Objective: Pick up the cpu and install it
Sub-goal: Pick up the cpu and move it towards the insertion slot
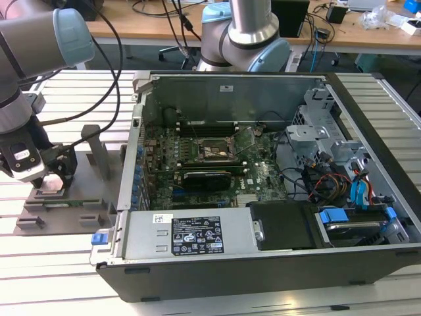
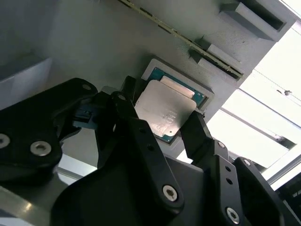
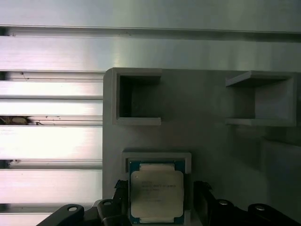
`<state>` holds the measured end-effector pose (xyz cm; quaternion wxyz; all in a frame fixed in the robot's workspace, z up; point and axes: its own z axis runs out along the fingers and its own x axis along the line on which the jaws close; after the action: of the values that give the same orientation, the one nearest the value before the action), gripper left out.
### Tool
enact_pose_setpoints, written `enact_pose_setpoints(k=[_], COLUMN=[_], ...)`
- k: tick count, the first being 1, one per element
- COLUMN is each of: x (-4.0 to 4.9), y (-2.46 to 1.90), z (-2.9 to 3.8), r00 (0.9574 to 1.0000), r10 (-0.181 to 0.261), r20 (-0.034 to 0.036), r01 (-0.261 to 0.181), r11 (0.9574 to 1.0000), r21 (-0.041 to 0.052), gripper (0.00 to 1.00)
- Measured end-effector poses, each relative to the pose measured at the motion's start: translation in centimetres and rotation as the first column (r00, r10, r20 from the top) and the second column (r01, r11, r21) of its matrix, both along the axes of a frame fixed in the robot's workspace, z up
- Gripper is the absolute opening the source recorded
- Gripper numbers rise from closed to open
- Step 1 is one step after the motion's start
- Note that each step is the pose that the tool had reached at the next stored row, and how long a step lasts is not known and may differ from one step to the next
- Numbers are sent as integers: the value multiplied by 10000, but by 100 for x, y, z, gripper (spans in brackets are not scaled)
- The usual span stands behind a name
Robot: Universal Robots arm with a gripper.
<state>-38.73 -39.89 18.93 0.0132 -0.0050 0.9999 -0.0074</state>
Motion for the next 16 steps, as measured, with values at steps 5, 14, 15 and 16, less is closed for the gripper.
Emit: enact_pose_setpoints(k=[5,14,15,16], x=[0,-37,-48,-62], y=[0,24,32,38], z=[-1,-4,-1,-1], r00=[10000,10000,10000,10000], r10=[1,2,4,3], r20=[0,6,0,0], r01=[-1,-2,-4,-3], r11=[10000,10000,10000,10000], r21=[0,4,-1,0], gripper=[56,56,56,56])
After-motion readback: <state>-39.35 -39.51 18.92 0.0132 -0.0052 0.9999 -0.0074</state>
